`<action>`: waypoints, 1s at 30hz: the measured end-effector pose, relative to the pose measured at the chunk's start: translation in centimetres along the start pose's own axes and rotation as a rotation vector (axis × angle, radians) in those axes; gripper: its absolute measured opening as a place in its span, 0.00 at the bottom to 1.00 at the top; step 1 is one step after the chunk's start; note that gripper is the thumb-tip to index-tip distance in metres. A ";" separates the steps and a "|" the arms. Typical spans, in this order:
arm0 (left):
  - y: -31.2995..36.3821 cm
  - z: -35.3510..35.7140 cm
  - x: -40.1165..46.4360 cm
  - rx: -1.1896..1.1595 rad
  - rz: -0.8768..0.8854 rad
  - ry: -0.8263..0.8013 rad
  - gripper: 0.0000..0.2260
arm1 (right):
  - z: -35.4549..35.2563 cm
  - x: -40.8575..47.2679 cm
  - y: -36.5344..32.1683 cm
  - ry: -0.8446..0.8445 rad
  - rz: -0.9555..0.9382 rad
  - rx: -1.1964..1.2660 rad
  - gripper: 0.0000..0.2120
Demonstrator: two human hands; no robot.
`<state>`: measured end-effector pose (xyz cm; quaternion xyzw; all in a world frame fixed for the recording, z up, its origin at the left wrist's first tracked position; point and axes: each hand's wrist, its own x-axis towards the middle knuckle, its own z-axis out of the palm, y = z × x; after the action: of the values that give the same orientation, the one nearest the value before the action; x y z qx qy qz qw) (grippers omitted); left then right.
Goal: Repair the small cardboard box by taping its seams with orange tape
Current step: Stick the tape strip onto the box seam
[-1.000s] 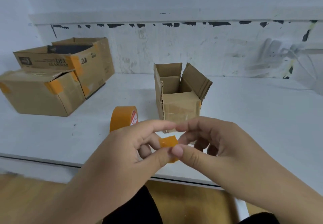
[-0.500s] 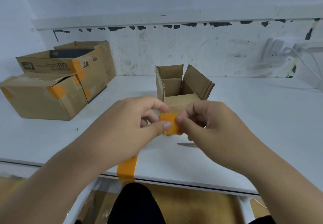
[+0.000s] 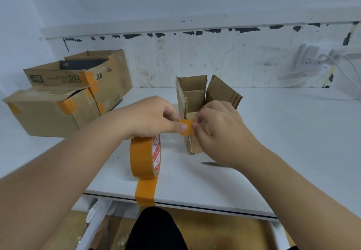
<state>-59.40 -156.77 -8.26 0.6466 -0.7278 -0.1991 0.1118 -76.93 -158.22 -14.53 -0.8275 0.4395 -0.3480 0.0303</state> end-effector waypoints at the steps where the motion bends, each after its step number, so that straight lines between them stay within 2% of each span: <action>1: -0.1 0.1 0.3 -0.015 -0.007 -0.020 0.08 | 0.2 0.0 0.1 0.006 0.003 -0.002 0.08; 5: -0.5 0.1 1.0 -0.065 -0.034 -0.059 0.10 | 1.0 -0.1 0.3 0.045 0.019 -0.016 0.09; 18: -0.2 0.7 2.3 0.085 -0.027 -0.068 0.10 | 1.9 0.2 1.3 0.088 -0.011 -0.038 0.07; 30: 0.0 0.5 2.7 0.217 0.013 -0.036 0.10 | 2.9 0.1 1.4 0.230 -0.083 -0.029 0.06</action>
<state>-60.00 -159.40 -8.91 0.6467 -0.7510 -0.1299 0.0292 -76.15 -159.95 -17.15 -0.8000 0.4104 -0.4352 -0.0465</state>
